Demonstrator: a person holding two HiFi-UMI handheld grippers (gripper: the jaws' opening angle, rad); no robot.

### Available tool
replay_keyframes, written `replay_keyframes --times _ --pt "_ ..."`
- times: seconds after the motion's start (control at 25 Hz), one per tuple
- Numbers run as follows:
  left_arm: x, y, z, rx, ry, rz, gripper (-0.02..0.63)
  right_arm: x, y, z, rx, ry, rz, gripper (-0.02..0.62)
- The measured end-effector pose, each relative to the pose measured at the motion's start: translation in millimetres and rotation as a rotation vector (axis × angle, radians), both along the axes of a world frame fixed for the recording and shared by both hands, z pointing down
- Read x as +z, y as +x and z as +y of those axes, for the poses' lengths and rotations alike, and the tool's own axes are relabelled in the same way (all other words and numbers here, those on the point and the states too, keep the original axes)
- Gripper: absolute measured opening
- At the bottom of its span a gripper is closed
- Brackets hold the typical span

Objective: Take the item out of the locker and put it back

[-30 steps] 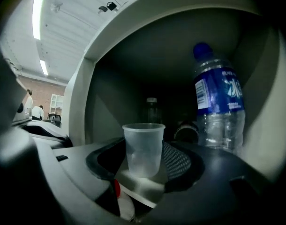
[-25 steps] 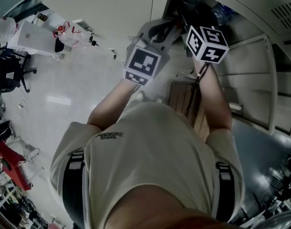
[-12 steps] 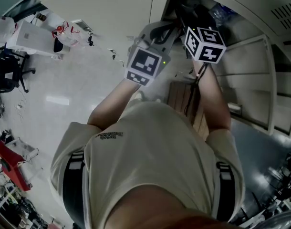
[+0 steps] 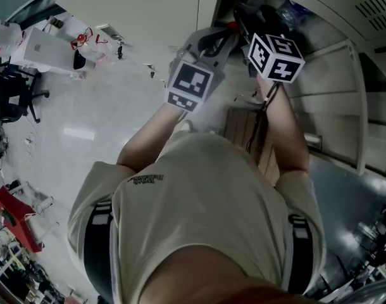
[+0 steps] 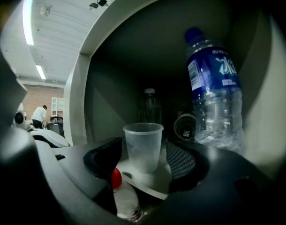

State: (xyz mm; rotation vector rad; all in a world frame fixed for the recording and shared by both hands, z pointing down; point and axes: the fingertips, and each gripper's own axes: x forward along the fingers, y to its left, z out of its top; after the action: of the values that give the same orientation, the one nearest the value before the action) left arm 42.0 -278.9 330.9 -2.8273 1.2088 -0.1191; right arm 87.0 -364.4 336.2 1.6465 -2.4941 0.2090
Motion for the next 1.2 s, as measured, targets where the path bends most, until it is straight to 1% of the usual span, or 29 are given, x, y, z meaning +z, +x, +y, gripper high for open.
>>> replay_keyframes --times 0.16,0.36,0.44,0.6,0.76,0.8,0.84,0.88,0.92,1.0,1.04,1.12,1.2 --pt "-4.0 -1.8 5.0 -0.002 0.007 0.0 0.012 -12.4 2.8 8.4 0.007 0.032 0.001 0.302" --pt "-15.4 -2.9 9.7 0.0 0.03 -0.003 0.012 -40.7 8.2 25.5 0.009 0.086 -0.032 0.301" --pt "-21.8 -3.8 11.8 0.004 0.042 -0.004 0.012 -54.0 10.6 35.5 0.007 0.112 -0.046 0.249" --pt "-37.9 -10.2 17.0 0.004 0.069 0.005 0.012 -80.7 14.9 60.7 0.004 0.174 -0.055 0.188" --pt "-57.6 -16.5 30.3 0.026 0.096 0.026 0.014 -100.7 16.8 87.1 -0.015 0.22 -0.066 0.14" --pt "-62.7 -17.7 34.5 0.034 0.104 0.031 0.012 -103.9 17.4 92.9 -0.023 0.227 -0.066 0.14" --pt "-67.4 -19.0 38.4 0.039 0.112 0.035 0.012 -106.4 18.4 98.0 -0.03 0.232 -0.065 0.13" --pt "-71.5 -20.3 42.2 0.041 0.118 0.038 0.012 -108.2 19.7 102.6 -0.033 0.235 -0.065 0.099" --pt "-74.5 -21.9 46.2 0.042 0.119 0.04 0.012 -109.3 20.9 107.0 -0.035 0.237 -0.066 0.085" --pt "-77.6 -25.0 54.0 0.046 0.117 0.041 0.012 -109.0 22.4 115.3 -0.038 0.234 -0.076 0.079" --pt "-77.7 -26.3 57.3 0.047 0.116 0.041 0.012 -107.1 23.1 119.2 -0.04 0.228 -0.087 0.049" --pt "-76.1 -28.5 62.7 0.049 0.111 0.038 0.012 -101.6 23.9 126.5 -0.048 0.208 -0.113 0.017" --pt "-73.4 -30.5 66.9 0.05 0.104 0.036 0.012 -96.5 23.6 133.0 -0.057 0.193 -0.118 0.012"
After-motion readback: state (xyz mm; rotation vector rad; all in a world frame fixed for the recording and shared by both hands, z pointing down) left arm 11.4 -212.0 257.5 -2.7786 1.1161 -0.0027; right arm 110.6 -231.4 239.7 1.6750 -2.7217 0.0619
